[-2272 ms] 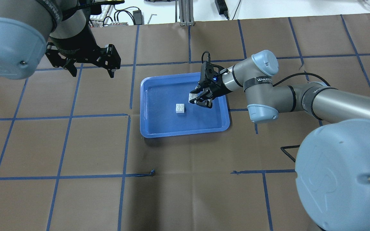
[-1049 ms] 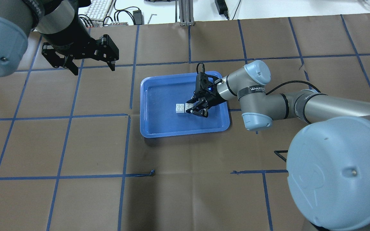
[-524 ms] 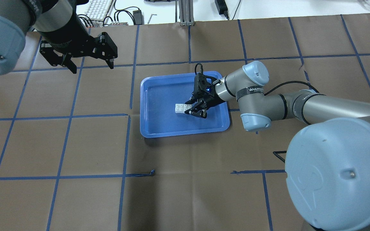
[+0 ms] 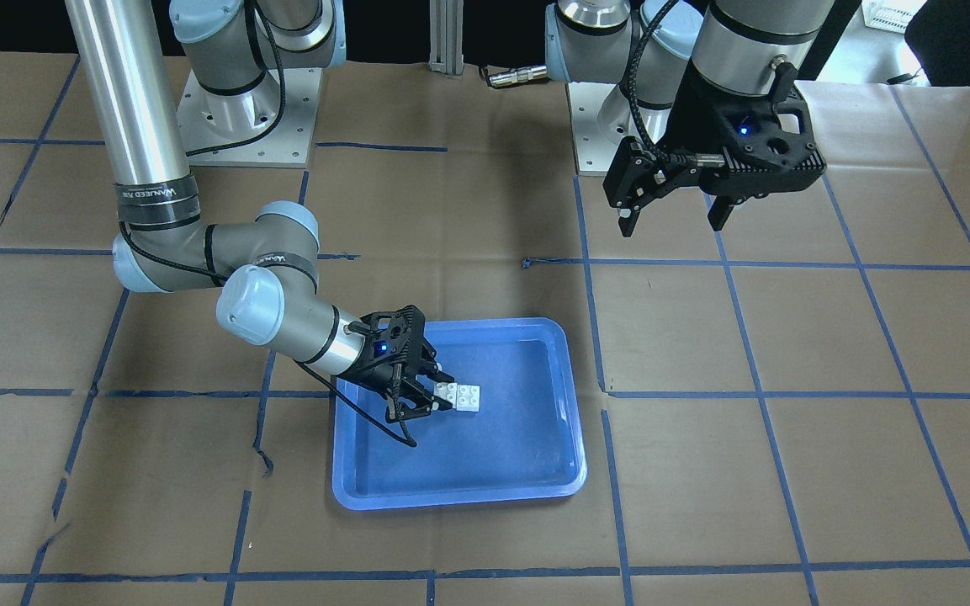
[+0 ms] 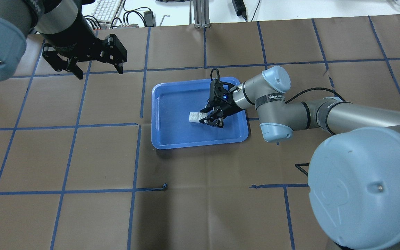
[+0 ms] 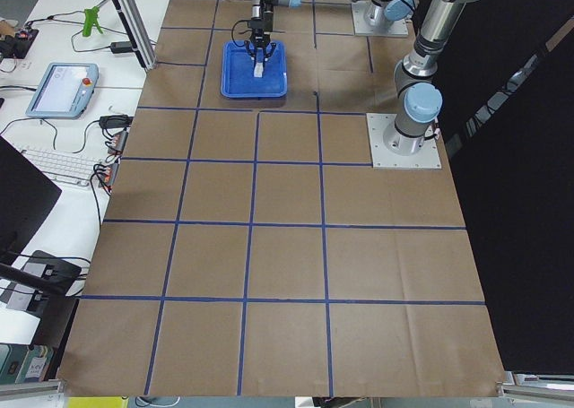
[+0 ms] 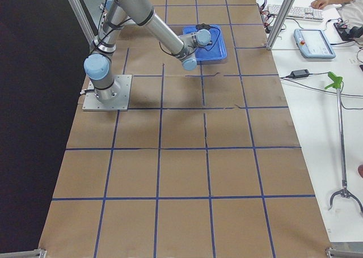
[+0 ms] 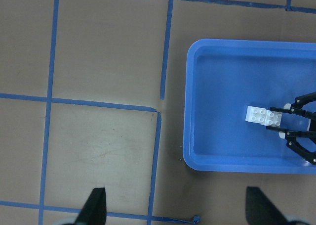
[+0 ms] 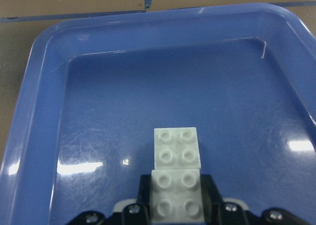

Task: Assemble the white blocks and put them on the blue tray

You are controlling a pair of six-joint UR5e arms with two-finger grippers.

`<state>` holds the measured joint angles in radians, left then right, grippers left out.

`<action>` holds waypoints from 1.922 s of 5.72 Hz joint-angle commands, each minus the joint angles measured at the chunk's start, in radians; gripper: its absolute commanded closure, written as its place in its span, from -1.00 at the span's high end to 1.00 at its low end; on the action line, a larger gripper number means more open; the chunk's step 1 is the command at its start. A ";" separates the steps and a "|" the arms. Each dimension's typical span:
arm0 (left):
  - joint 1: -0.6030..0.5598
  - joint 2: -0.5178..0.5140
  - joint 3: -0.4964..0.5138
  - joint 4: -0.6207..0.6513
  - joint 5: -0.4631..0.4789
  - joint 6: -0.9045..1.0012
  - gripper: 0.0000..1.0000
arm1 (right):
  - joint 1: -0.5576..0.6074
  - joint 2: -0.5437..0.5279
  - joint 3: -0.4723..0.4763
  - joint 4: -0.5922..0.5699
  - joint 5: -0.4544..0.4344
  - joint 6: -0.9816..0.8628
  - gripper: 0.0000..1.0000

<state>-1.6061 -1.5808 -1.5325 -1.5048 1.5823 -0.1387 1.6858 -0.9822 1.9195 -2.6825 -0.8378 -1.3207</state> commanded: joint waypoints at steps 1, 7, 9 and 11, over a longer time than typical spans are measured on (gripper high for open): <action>0.000 -0.001 0.000 0.000 0.001 -0.001 0.99 | 0.000 0.011 -0.002 -0.017 -0.003 0.000 -0.53; 0.000 -0.001 0.000 0.000 0.004 -0.001 0.99 | 0.000 0.020 0.000 -0.023 0.009 0.003 -0.03; 0.000 0.001 0.000 0.000 0.004 -0.001 0.99 | 0.000 0.020 -0.002 -0.022 0.011 0.003 0.18; 0.000 0.001 0.000 0.000 0.004 -0.001 0.99 | -0.001 0.020 -0.005 -0.023 0.011 0.003 0.17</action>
<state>-1.6061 -1.5809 -1.5325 -1.5049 1.5861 -0.1396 1.6854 -0.9618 1.9163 -2.7048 -0.8268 -1.3177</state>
